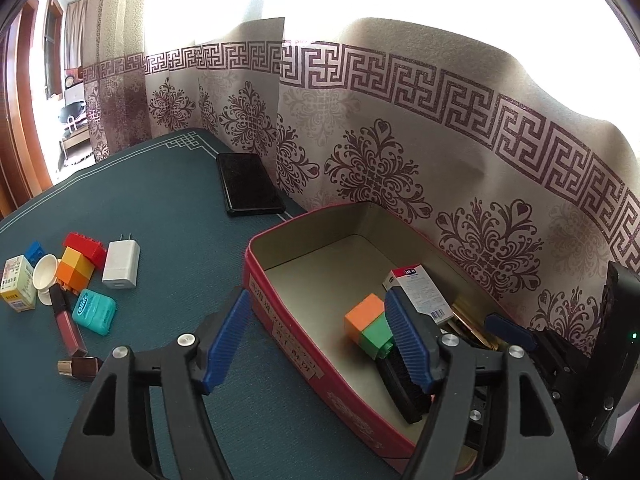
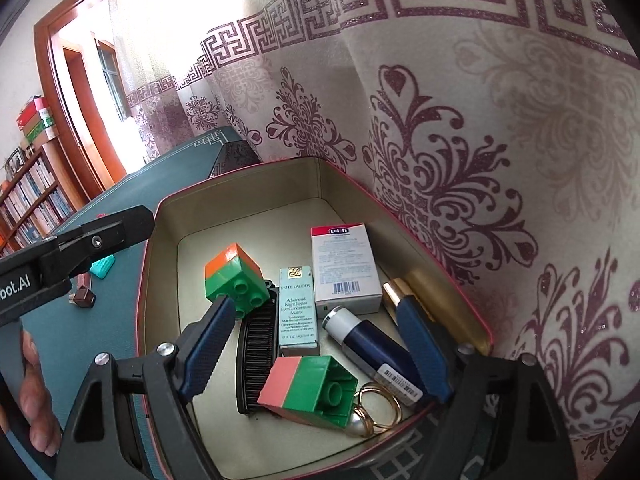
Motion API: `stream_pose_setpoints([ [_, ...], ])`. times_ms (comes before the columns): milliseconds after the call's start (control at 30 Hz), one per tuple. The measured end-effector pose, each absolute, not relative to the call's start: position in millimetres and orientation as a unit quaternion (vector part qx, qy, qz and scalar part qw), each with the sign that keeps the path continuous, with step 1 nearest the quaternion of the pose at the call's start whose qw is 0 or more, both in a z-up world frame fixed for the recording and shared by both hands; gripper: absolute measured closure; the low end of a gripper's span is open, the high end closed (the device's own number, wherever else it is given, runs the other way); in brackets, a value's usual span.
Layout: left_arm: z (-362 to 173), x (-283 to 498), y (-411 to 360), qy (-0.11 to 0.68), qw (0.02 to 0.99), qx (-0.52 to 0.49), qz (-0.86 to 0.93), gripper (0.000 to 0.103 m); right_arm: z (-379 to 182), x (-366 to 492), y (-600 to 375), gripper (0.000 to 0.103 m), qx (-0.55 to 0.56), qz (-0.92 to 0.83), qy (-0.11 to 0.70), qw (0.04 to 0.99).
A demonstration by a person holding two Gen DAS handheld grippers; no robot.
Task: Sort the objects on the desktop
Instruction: 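Move both grippers back over the remaining pile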
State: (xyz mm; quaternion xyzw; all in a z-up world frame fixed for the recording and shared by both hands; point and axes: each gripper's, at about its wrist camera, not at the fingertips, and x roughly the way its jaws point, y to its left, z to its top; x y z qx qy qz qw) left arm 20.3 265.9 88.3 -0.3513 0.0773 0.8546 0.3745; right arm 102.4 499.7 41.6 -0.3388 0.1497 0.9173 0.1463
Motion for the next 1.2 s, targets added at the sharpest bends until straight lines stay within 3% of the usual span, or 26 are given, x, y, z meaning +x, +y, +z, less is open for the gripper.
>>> stream_pose_setpoints([
  [533,66,-29,187,0.04,0.263,-0.383,0.885,0.03,67,84,453,0.017,-0.308,0.938,0.117,0.11],
  [867,38,-68,112,-0.023,0.176,-0.42,0.89,0.03,76,60,407,0.017,-0.303,0.947,0.091,0.055],
  [1200,13,-83,88,-0.031,0.149,-0.446,0.882,0.03,70,42,377,0.017,-0.321,0.944,0.074,0.018],
])
